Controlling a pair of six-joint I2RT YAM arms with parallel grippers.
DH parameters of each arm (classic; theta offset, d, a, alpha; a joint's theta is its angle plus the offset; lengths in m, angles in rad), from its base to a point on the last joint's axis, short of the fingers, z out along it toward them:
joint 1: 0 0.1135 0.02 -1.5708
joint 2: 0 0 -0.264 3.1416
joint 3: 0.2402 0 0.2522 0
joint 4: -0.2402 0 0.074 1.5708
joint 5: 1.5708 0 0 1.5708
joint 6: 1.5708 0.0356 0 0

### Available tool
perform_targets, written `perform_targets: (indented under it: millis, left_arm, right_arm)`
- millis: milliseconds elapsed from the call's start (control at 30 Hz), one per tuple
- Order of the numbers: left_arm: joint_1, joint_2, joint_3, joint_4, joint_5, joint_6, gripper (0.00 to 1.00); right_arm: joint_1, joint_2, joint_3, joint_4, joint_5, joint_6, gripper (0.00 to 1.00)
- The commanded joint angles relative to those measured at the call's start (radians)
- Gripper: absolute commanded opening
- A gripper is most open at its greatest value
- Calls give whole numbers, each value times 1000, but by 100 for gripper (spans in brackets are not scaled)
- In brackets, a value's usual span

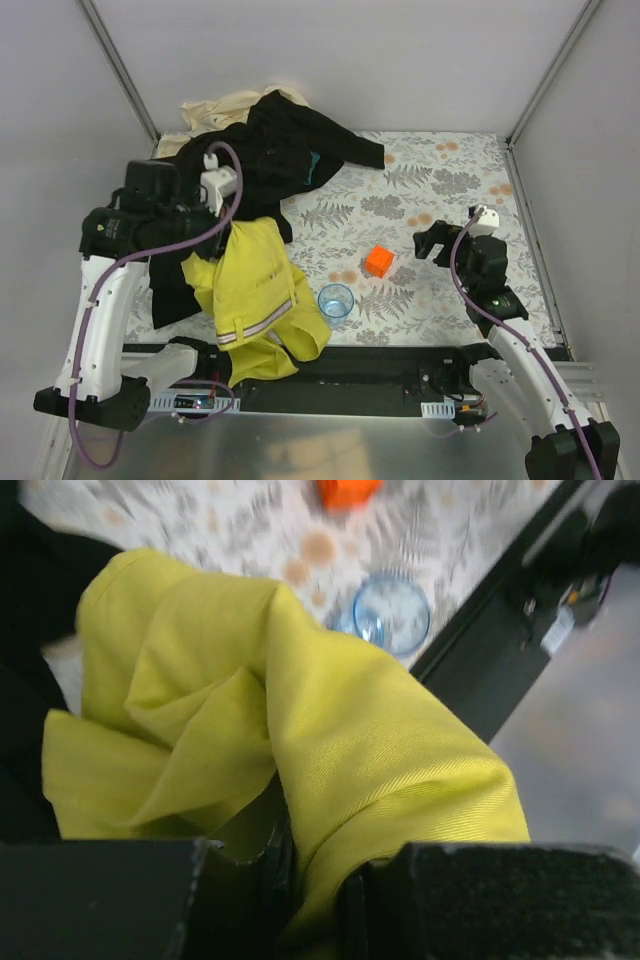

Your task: Pick out a specific cloth from the pile

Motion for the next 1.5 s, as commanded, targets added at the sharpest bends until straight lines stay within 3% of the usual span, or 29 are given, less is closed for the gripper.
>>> perform_targets:
  millis: [0,100,233,533,567,667,800,1100,1200,1300,1467]
  left_arm:
    - [-93,-96,-218,-56,-154,154,0]
    - [-150,-97,-379,15,-221,168,0]
    - [-363,-35,-491,98,-374,122,0]
    - [-438,193,-664,294,-429,171,0]
    - [-438,204,-667,308,-422,172,5]
    - [-438,213,-670,333,-425,177,51]
    - [-428,149,-604,317,-459,169,99]
    - [-359,54,-405,121,-671,254,99]
    - [-308,28,-375,95,-810,313,99]
    - [-169,37,-323,153,-899,331,99]
    - [139,110,-266,292,-818,157,99]
  right_arm:
    - [-1,15,66,13,-48,29,99]
    - [-1,9,54,12,-43,33,99]
    - [-1,-11,32,5,-28,45,99]
    - [-1,-19,17,-13,-26,51,99]
    - [1,-17,17,-15,-26,51,99]
    - [-1,-19,18,-15,-26,42,99]
    - [-1,-11,23,-15,-26,39,99]
    - [-1,38,40,-1,-26,45,99]
    - [-1,46,43,5,-26,34,99]
    - [-1,58,47,15,-26,28,99]
    - [-1,87,46,41,-34,25,99]
